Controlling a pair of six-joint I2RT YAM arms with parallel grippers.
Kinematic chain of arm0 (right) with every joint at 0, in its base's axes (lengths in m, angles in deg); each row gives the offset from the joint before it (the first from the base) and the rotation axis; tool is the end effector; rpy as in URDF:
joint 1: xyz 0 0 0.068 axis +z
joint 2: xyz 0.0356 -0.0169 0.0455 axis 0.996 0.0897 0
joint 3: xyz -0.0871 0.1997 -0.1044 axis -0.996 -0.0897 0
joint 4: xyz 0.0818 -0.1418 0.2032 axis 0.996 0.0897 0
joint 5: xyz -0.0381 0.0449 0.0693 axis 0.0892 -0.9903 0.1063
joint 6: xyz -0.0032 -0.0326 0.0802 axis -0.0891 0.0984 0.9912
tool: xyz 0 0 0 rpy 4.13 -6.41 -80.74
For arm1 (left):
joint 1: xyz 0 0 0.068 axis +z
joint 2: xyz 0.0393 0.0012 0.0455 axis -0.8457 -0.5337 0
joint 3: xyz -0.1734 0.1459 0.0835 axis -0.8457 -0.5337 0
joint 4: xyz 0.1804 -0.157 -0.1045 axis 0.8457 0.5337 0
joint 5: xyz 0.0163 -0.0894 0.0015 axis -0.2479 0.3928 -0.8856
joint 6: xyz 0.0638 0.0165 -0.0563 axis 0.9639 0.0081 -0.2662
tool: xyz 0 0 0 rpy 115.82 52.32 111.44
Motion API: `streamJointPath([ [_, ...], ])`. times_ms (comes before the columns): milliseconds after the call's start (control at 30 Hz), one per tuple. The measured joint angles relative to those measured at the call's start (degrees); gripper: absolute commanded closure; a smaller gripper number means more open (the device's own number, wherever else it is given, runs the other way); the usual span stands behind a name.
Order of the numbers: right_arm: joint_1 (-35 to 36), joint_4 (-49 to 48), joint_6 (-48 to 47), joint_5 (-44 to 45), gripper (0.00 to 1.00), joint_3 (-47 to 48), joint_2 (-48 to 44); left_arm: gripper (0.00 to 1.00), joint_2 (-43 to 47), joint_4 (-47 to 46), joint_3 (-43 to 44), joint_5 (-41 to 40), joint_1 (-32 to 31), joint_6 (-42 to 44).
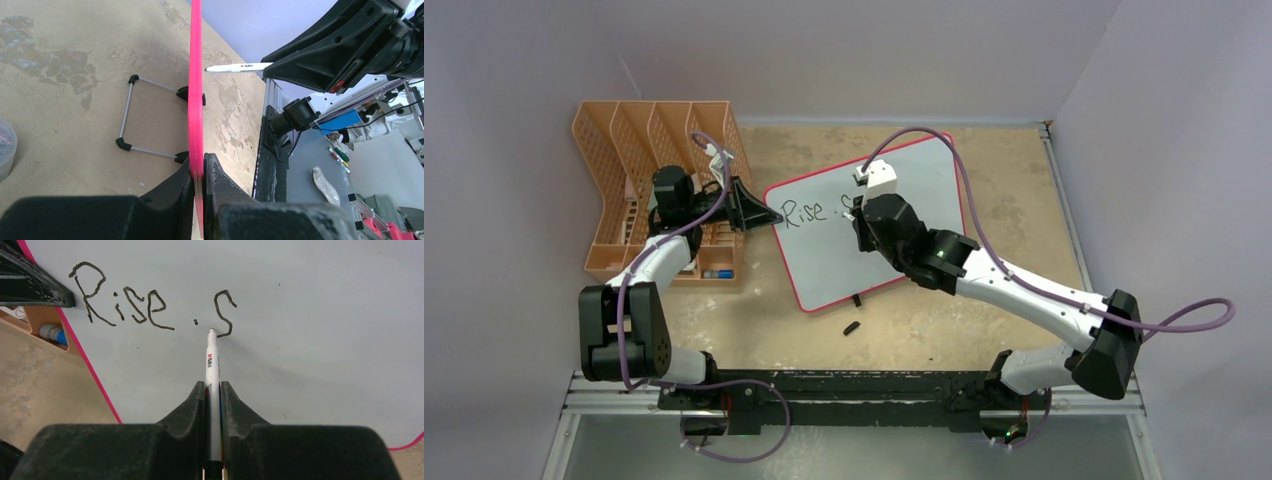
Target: Write a sentence on the whiteboard
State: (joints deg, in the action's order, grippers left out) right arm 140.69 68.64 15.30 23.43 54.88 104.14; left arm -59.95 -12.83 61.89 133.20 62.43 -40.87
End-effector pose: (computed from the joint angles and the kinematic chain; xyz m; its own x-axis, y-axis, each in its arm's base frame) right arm 0.2273 0.2708 0.3069 -0.3581 -0.0053 -0.9337 -0.3888 0.9100 0.1439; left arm 0.3090 -0.0500 0.2255 -0.6515 -0.1541 -0.7428 0.7054 0.2372 -0.6679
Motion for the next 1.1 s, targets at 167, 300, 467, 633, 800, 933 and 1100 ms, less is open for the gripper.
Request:
streamJointPath([
  [167, 0.0, -0.1, 0.1, 0.6, 1.00, 0.0, -2.6, 1.00, 0.0, 0.0, 0.0, 0.0, 0.0, 0.0],
  [300, -0.2, -1.0, 0.0, 2.0, 1.00, 0.0, -4.2, 1.00, 0.1, 0.0, 0.0, 0.0, 0.0, 0.0],
  [467, -1.6, -2.1, -0.4, 3.1, 1.00, 0.0, -4.1, 1.00, 0.1, 0.2, 0.0, 0.0, 0.0, 0.0],
  [633, -2.3, -3.5, -1.2, 4.0, 1.00, 0.0, -3.4, 1.00, 0.1, 0.3, 0.0, 0.0, 0.0, 0.0],
  [800, -2.3, -4.0, -1.8, 4.0, 1.00, 0.1, -2.2, 1.00, 0.1, 0.4, 0.1, 0.0, 0.0, 0.1],
  [933, -2.3, -4.4, -2.2, 3.9, 1.00, 0.1, -1.6, 1.00, 0.1, 0.4, 0.1, 0.0, 0.0, 0.1],
  [1100, -2.3, -5.0, -2.6, 4.0, 1.00, 0.5, -1.5, 1.00, 0.1, 0.4, 0.1, 0.0, 0.0, 0.1],
])
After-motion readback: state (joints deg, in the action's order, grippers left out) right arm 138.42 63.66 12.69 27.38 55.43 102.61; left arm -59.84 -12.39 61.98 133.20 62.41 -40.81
